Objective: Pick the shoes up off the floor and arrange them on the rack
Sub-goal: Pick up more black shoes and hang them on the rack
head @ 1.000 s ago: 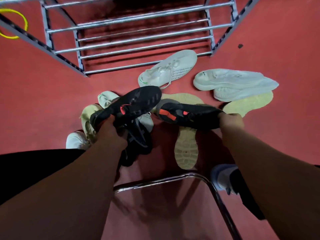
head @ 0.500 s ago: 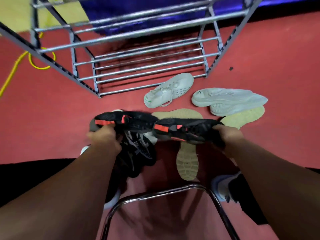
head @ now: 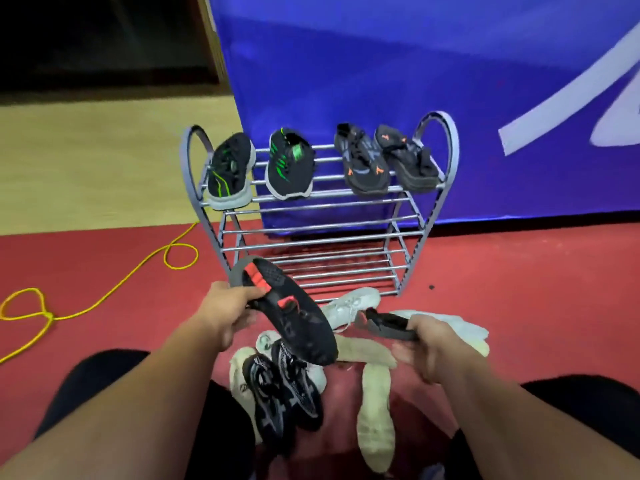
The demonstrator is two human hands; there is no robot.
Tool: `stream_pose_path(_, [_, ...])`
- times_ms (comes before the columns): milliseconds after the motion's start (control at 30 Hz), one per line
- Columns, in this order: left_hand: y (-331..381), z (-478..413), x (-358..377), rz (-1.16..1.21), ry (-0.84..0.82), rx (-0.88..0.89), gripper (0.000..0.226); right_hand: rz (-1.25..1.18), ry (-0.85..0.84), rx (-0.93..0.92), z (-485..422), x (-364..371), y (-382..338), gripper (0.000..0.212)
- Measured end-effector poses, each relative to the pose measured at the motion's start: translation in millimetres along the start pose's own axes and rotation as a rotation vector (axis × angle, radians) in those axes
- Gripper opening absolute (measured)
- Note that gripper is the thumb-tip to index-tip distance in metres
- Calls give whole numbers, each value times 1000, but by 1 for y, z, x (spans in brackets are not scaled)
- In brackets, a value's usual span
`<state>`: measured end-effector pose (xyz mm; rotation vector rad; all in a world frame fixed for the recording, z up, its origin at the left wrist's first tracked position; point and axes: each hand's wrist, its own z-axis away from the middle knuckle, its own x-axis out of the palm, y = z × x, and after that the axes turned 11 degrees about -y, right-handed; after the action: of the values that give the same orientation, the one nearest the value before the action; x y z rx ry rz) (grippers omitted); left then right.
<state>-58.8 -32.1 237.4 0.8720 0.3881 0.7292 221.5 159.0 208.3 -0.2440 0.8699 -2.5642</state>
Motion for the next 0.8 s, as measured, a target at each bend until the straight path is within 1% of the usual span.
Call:
stream_pose_path(67, [15, 23, 1, 57, -100, 12, 36, -70, -34, -33, 22, 9, -7, 17])
stream_pose_path(133, [29, 44, 6, 145, -170, 40, 24, -130, -67, -55, 43, 19, -17, 15])
stream_pose_path(233, [46, 65, 13, 227, -198, 90, 24, -163, -108, -102, 68, 32, -30, 24])
stream_pose_path(333, [58, 81, 23, 319, -223, 89, 22, -199, -114, -154, 92, 44, -43, 29])
stream_pose_path(467, [62, 93, 36, 461, -244, 85, 25, -290, -100, -255, 125, 56, -54, 14])
stream_pose_path(600, [63, 100, 48, 562, -210, 64, 15, -396, -108, -257, 136, 66, -55, 13])
stream_pose_path(733, [64, 103, 58, 543, -179, 16, 11, -395, -83, -271, 134, 75, -61, 14])
stream_pose_path(800, [61, 104, 65, 526, -198, 12, 10, -373, -72, -243, 131, 76, -64, 13])
